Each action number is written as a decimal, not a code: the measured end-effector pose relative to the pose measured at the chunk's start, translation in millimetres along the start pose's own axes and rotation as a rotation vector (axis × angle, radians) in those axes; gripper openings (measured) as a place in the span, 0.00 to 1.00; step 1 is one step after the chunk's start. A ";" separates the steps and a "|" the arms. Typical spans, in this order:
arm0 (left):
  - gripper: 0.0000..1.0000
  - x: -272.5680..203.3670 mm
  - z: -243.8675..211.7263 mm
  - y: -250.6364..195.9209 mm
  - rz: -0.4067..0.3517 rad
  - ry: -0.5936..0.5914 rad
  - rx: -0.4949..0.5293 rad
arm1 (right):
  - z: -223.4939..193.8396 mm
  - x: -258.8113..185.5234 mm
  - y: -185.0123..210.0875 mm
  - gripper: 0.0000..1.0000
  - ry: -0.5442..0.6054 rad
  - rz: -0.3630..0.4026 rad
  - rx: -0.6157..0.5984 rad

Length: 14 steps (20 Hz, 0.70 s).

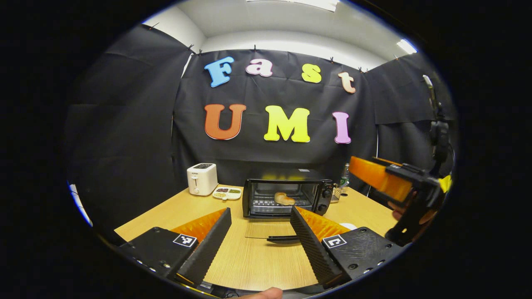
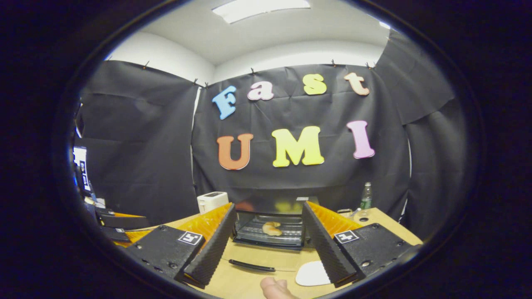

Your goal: Open the electric oven with the left hand, put the food in, and close the electric oven.

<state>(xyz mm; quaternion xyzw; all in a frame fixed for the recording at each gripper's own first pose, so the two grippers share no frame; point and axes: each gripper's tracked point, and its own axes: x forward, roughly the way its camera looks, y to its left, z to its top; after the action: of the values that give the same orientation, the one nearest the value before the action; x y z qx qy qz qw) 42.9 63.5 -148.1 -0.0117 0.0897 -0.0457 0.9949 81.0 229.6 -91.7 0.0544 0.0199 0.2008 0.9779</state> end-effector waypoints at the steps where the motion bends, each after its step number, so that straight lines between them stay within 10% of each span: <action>1: 0.94 5.8 -4.7 -4.3 -0.004 0.009 0.001 | 3.6 -8.5 -4.0 0.96 0.001 -0.005 -0.010; 14: 0.95 99.9 -124.1 -58.9 -0.056 0.265 -0.007 | 31.1 -81.9 -47.6 0.98 -0.105 -0.025 -0.029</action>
<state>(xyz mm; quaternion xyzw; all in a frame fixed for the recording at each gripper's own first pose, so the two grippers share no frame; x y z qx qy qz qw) 113.3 -6.4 -286.1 -0.0115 0.2200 -0.0744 0.9726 26.2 150.8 -64.8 0.0504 -0.0336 0.1856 0.9808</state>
